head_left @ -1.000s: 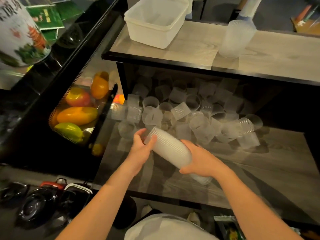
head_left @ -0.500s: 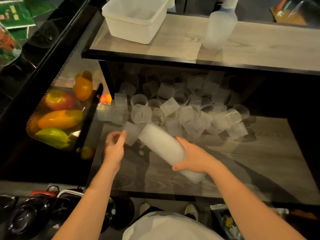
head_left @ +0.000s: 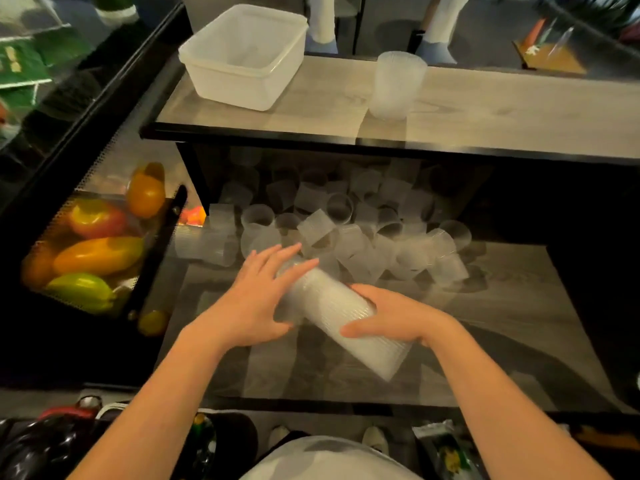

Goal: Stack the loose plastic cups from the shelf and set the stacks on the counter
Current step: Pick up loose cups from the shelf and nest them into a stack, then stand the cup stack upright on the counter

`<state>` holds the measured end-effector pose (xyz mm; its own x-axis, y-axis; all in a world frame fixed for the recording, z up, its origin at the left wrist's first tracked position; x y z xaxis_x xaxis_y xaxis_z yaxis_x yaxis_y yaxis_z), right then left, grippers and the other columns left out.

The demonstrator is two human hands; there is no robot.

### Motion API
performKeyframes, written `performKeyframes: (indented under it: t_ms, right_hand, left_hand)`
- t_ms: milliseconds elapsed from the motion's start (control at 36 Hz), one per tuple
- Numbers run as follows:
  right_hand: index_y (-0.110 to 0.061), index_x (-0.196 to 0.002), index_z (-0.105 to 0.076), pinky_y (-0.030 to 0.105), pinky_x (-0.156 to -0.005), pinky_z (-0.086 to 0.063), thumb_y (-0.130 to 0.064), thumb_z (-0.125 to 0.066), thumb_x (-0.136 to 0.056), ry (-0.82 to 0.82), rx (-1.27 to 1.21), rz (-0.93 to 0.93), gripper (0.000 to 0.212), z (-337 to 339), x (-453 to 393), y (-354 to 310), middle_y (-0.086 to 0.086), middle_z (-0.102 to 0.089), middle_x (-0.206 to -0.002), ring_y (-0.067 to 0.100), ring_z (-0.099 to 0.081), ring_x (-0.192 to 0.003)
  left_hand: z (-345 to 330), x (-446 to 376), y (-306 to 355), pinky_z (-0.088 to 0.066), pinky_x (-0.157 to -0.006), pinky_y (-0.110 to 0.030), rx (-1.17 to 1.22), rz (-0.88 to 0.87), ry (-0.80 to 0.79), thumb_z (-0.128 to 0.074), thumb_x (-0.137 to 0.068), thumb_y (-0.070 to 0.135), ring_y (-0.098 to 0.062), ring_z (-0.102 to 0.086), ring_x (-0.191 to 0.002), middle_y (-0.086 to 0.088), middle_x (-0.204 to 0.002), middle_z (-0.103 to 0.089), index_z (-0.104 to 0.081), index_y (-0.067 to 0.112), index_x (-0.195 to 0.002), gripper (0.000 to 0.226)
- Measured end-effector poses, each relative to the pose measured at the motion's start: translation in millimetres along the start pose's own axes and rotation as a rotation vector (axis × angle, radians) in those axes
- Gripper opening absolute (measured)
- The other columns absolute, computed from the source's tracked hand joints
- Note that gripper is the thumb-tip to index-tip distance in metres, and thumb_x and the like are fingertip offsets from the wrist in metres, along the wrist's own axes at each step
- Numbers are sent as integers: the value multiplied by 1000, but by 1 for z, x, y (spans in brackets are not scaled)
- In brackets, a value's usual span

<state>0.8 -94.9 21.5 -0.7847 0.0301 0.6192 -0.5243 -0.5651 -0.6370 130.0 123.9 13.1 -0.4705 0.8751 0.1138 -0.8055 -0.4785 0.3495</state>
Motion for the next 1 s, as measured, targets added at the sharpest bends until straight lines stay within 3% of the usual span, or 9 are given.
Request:
performKeyframes:
  t_ms: [83,167,250,361,528,611,694,861,1000]
  right_hand:
    - [-43,-146,-40,30,-94,-49,-58,-68,-85,-21,-108,17,69,22,16,-11,-21,-58,-127,1,-58,-110]
    - [-45,-141,-45,19,-89,-50,-52,-55,-96,-78,-298,70,46,45,37,-23,-20,-60,-130,-6,-63,-108]
    - [-45,-127,-65,33,-95,-53,-56,-45,-95,-45,-582,174,39,68,57,-27,-9,-68,-128,11,-66,-112]
    - [-13,-126,-66,49,-81,-51,-39,-39,-104,167,-768,315,43,104,58,-35,21,-68,-100,37,-63,-87]
    - [-32,-127,-64,44,-101,-51,-7,-58,-95,454,-621,425,41,147,52,-65,2,-67,-103,19,-65,-102]
    - [-33,-143,-50,29,-95,-53,-14,-66,-93,513,-471,470,55,172,51,-83,-4,-63,-120,11,-63,-111]
    - [-45,-135,-46,17,-78,-53,-21,-62,-98,527,-469,533,47,199,51,-100,-19,-65,-113,-3,-65,-99]
    - [-54,-137,-36,37,-98,-44,-37,-53,-101,610,-505,589,43,251,43,-124,-16,-61,-128,10,-54,-122]
    - [-32,-145,-41,34,-99,-50,-38,-53,-102,716,-544,623,45,288,23,-135,-13,-62,-128,8,-60,-117]
  left_hand:
    - [-1,-15,29,-6,-121,-57,-231,-147,99,-81,-69,47,-29,-5,-151,0,-164,-10,-12,43,-152,108]
    - [9,-31,37,-27,-115,-54,-95,-152,304,-86,-60,40,-34,-37,-137,-4,-146,-45,-36,34,-139,94]
    - [35,-49,45,-43,-100,-37,99,-96,416,-88,-58,36,-22,-59,-117,7,-125,-62,-54,30,-122,73]
    - [65,-65,67,-49,-88,-27,509,36,459,-88,-63,48,-1,-58,-107,29,-114,-55,-37,54,-120,77]
    - [121,-105,96,-54,-86,-28,675,116,527,-83,-67,51,6,-59,-101,26,-108,-60,-41,46,-127,74]
    - [154,-129,104,-48,-81,-23,640,104,535,-80,-69,56,10,-53,-98,23,-116,-56,-37,45,-137,81]
    - [186,-155,113,-50,-91,-33,627,99,562,-77,-71,59,-7,-55,-108,15,-129,-54,-36,38,-141,83]
    - [230,-207,119,-55,-93,-43,616,102,625,-71,-69,70,-15,-59,-110,9,-127,-58,-37,35,-141,87]
    - [249,-247,119,-56,-91,-41,742,144,691,-74,-78,57,-16,-61,-106,5,-123,-57,-35,24,-138,79]
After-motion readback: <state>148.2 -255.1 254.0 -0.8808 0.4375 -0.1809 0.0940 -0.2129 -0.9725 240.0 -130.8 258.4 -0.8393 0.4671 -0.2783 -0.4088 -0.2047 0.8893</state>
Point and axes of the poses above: each hand's wrist, its own x-axis away from the middle knuckle, its own z-axis out of the back of the hand, y = z × x, the point moved 1 cm from there along -x, towards the middle knuckle
